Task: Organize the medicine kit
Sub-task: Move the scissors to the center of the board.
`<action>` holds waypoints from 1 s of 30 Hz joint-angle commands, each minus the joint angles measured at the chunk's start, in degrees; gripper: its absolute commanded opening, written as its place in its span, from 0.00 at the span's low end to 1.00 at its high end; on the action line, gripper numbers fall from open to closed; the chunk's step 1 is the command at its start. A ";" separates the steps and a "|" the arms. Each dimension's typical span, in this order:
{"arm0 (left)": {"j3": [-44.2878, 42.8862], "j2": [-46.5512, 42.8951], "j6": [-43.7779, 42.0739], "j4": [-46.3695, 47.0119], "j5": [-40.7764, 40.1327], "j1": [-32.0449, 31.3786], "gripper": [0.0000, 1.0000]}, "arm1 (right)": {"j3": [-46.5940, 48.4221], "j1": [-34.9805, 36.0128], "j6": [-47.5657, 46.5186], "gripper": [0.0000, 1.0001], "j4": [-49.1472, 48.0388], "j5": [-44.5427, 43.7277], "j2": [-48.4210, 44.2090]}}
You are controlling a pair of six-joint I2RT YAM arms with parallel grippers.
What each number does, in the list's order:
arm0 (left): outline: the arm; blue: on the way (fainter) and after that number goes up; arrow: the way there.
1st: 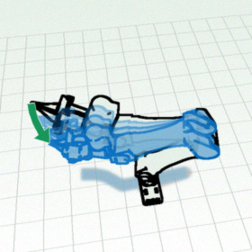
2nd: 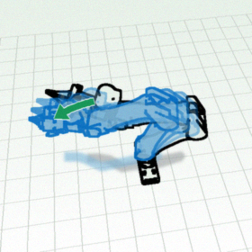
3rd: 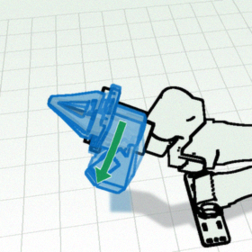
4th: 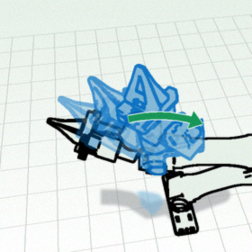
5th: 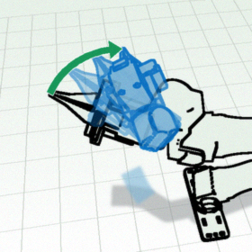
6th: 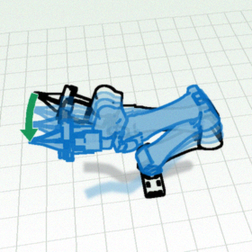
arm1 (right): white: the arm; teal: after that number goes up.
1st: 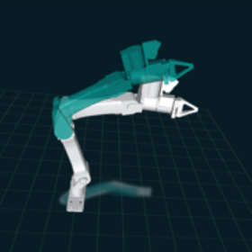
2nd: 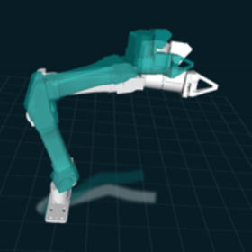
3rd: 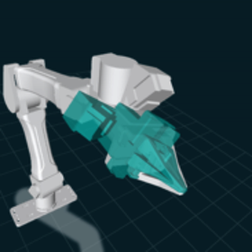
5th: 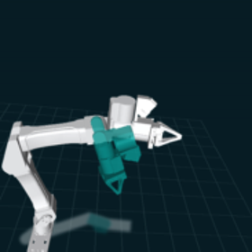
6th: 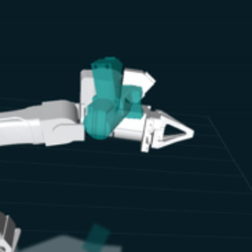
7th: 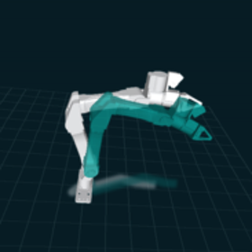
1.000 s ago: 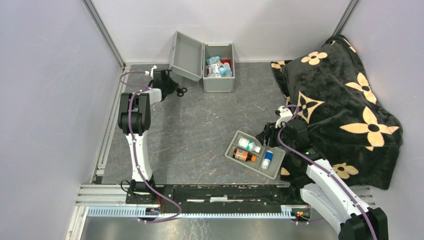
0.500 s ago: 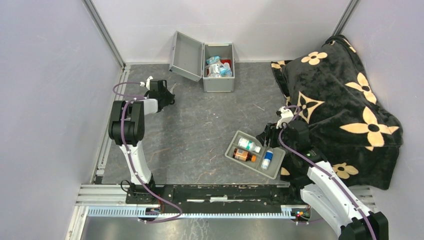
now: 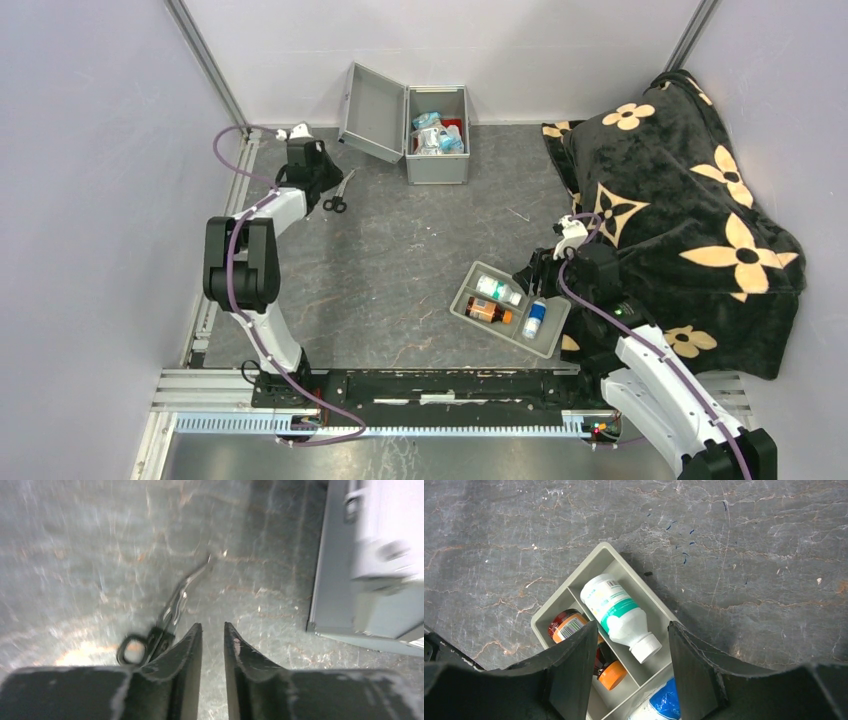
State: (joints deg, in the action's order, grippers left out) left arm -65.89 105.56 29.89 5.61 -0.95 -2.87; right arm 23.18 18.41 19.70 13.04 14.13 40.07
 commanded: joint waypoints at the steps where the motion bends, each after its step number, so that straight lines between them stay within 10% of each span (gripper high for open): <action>1: -5.41 -0.81 -11.75 -1.17 0.34 0.17 0.32 | -0.50 0.15 0.38 0.61 -1.74 0.42 0.13; 8: -8.37 5.93 -15.95 -1.27 3.94 0.20 0.50 | -0.06 0.15 -0.81 0.62 -0.30 0.23 0.33; 30: -14.23 15.80 -22.77 -9.17 -3.51 0.09 0.53 | -1.56 0.23 -0.89 0.63 2.41 1.77 -2.79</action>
State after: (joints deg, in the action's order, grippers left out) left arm -77.84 119.39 10.33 -1.30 -3.22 -2.85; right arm 21.80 18.41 19.44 15.62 15.53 38.28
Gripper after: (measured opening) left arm 0.533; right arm 0.625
